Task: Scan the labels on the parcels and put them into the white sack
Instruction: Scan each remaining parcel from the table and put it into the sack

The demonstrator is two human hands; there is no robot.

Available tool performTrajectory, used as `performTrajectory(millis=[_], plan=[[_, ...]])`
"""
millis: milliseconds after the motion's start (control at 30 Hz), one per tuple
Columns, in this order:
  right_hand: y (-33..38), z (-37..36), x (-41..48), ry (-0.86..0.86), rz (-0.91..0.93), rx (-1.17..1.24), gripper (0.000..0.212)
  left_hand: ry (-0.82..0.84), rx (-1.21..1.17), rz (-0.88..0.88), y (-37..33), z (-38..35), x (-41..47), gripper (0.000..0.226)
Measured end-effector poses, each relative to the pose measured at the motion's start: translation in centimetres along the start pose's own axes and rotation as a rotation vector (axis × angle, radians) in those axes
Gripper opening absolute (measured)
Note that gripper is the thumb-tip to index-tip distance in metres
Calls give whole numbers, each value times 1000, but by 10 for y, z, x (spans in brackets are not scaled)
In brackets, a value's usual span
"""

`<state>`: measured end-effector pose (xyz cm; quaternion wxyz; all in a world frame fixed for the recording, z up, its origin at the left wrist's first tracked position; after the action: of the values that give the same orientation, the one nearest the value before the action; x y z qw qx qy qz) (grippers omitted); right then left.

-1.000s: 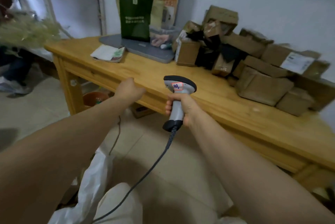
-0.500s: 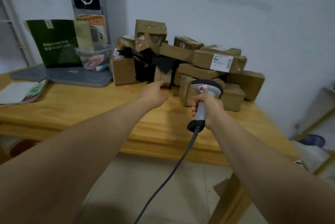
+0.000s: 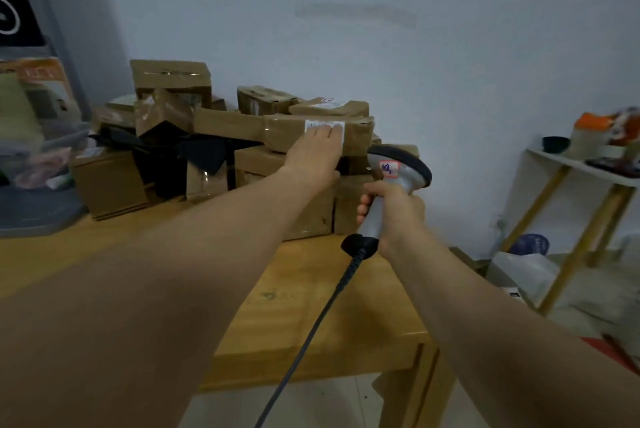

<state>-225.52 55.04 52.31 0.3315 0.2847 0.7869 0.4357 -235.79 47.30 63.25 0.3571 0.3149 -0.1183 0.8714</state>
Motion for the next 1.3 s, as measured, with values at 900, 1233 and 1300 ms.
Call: performTrajectory(millis=[900, 1233, 1300], plan=[[-5, 2, -34, 113, -97, 94, 14, -245, 280, -237, 8, 94, -60, 74], [-87, -38, -137, 300, -215, -112, 18, -8, 278, -146, 61, 114, -233, 84], [-106, -43, -150, 321, -249, -154, 19, 150, 227, -53, 73, 88, -255, 86]])
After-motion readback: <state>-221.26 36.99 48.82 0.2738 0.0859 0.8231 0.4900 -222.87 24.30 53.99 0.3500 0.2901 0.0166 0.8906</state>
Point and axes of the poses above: each hand's wrist, its own x-axis towards the middle knuckle, its own z-axis out of the back of the hand, y = z × x, the point moved 10 cm from there along x, towards the middle knuckle, and after that the axes turned 11 degrees about -y, right-handed, at the moved point
